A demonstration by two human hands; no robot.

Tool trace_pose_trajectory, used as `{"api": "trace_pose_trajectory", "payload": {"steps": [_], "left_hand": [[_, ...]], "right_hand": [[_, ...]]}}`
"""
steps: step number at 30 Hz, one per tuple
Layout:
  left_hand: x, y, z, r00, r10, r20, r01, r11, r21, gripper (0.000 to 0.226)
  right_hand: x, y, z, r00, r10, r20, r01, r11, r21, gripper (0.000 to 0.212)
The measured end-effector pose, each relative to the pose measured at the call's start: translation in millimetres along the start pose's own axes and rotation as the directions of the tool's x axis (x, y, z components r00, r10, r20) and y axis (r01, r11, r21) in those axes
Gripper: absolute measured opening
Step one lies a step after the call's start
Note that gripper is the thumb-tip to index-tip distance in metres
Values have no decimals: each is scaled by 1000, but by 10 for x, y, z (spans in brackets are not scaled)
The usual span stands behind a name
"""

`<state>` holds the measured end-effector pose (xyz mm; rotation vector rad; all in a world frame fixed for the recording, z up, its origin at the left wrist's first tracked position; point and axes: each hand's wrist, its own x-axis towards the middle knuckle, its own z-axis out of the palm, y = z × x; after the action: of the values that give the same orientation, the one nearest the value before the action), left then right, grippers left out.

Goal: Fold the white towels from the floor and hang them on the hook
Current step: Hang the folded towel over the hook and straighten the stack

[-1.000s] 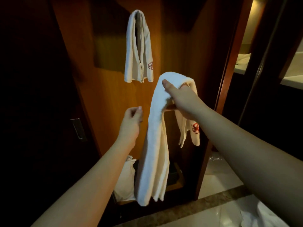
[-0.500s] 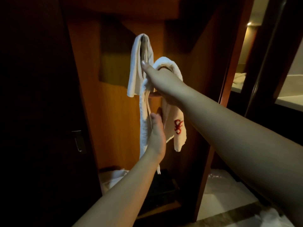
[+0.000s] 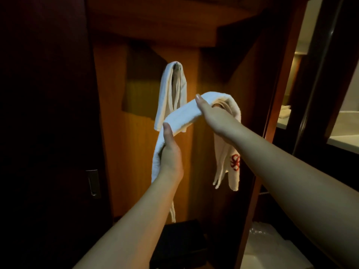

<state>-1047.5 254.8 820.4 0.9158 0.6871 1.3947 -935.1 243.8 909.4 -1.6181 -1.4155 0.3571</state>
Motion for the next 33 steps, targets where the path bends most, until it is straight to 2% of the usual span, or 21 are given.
{"api": "trace_pose_trajectory", "payload": {"steps": [1, 3, 5, 7, 10, 12, 16, 20, 24, 28, 30, 31, 33], "left_hand": [[26, 56, -22, 1000, 24, -18, -26, 996, -84, 82], [124, 168, -70, 994, 54, -90, -62, 995, -84, 53], [273, 297, -121, 982, 50, -181, -58, 997, -43, 44], [379, 450, -136, 979, 74, -188, -69, 997, 30, 42], [524, 682, -139, 963, 175, -204, -153, 981, 119, 18], [625, 816, -115, 953, 219, -211, -184, 967, 175, 19], [884, 1015, -108, 934, 335, -126, -280, 902, 329, 19], [1147, 1215, -91, 892, 452, -11, -410, 819, 401, 24], [1511, 1406, 6, 911, 405, 81, -399, 815, 420, 23], [2011, 1624, 98, 910, 373, 183, -415, 791, 451, 52], [2265, 1735, 156, 910, 354, 216, -415, 791, 450, 62], [2408, 1790, 196, 909, 348, 229, -415, 799, 435, 63], [2695, 1885, 289, 905, 355, 233, -420, 830, 367, 62]], "right_hand": [[14, 10, -8, 999, -17, -33, 16, 999, -35, 91], [70, 85, 1, 998, 7, -55, -11, 996, -84, 90], [138, 96, 26, 998, 37, -45, -39, 998, -45, 89], [253, 114, 14, 995, 79, -57, -78, 997, 15, 86], [414, 135, -21, 985, 155, -75, -137, 970, 203, 72], [518, 132, -26, 975, 194, -113, -156, 947, 280, 60], [803, 129, -35, 977, 196, -79, -163, 936, 313, 80], [1106, 79, -124, 989, 88, -116, -51, 956, 288, 77], [1470, 13, -206, 998, -10, -54, 21, 976, 218, 97], [1999, -61, -297, 990, -99, -100, 116, 975, 188, 99], [2302, -123, -312, 984, -145, -99, 167, 945, 279, 98], [2479, -147, -316, 987, -155, -51, 163, 922, 350, 102], [2838, -168, -304, 976, -173, 132, 92, 879, 468, 123]]}}
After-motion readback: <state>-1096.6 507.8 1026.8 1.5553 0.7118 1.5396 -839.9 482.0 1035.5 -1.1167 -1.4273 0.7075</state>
